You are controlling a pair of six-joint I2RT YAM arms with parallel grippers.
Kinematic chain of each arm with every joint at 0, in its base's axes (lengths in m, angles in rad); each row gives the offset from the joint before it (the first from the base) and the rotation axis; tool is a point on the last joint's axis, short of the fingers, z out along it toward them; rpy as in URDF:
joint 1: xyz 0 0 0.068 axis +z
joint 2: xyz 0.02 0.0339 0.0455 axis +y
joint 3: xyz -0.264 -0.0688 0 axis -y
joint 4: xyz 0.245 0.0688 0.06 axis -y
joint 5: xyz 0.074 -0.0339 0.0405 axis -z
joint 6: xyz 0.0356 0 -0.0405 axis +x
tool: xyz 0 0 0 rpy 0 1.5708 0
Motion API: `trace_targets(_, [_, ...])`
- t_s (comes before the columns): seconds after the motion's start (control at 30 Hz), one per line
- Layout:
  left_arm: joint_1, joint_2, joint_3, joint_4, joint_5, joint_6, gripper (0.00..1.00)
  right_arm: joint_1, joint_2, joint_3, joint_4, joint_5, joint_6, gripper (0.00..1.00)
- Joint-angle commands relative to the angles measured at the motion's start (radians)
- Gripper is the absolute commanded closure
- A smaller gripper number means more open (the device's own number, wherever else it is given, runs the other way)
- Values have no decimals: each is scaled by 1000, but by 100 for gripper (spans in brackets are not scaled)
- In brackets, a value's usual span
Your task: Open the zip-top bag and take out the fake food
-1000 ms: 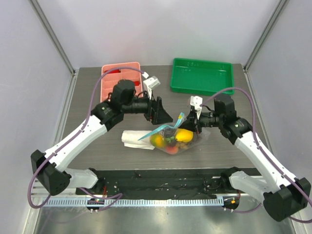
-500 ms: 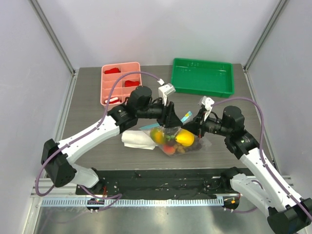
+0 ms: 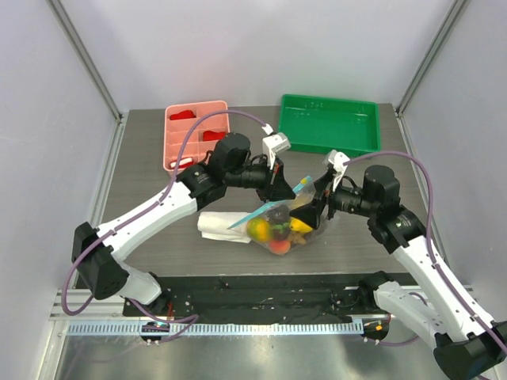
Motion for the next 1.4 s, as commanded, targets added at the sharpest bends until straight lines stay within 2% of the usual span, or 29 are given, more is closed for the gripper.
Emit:
trace_targets(0.0, [7,1,52,-28,65,54,100,-7,-20,47,-39,-13,-76,0])
trace_targets(0.03, [7,2,55,-36,89,59,100,-10,-14,49,-39,-33,-79,2])
trace_targets(0.13, [5,10,67,-73,114,77,100,-15,-3,52,-35,-80,-107,19])
trace_targets(0.17, [7,11,69,-85,114,84,100,-16,-3,49,-25,-81,-108,33])
trace_targets(0.23, [7,14,72,-100,122,93,100,-17,3,49,-23,-101,-122,47])
trace_targets(0.4, [7,24,84,-133,142,110,100,-20,0,46,-11,-96,-142,50])
trace_targets(0.47, [5,27,86,-150,151,119,100,-21,7,49,-8,-87,-142,57])
trace_targets(0.5, [7,30,87,-154,154,120,100,-23,18,52,-8,-87,-144,77])
trace_targets(0.53, [7,31,92,-157,156,125,100,-23,24,54,-8,-81,-139,93])
trace_targets(0.57, [7,34,97,-168,156,122,100,-26,26,54,-5,-78,-133,99])
trace_targets(0.63, [13,40,113,-162,143,84,98,-26,40,52,-3,-78,-128,99])
trace_targets(0.67, [34,45,120,-119,166,3,93,-26,43,52,-2,-80,-125,99])
trace_targets(0.7, [43,48,121,-73,209,-45,76,-26,43,52,0,-87,-127,99])
trace_targets(0.77, [57,53,107,28,228,-150,64,-24,38,46,4,-101,-131,99])
trace_targets(0.8, [57,57,109,115,246,-222,50,-26,35,44,4,-99,-133,99])
trace_targets(0.83, [59,66,113,139,246,-255,42,-26,32,44,4,-96,-134,99])
trace_targets(0.87, [59,85,127,162,246,-280,41,-24,29,44,4,-93,-137,99])
trace_targets(1.0, [57,116,149,176,252,-292,57,-26,37,58,4,-86,-134,99])
trace_targets(1.13, [57,128,149,163,260,-288,61,-26,32,58,4,-77,-131,99])
trace_targets(1.2, [57,131,149,157,267,-289,68,-26,24,51,3,-67,-130,99])
trace_targets(1.37, [57,119,130,146,269,-285,68,-27,15,43,1,-49,-128,99])
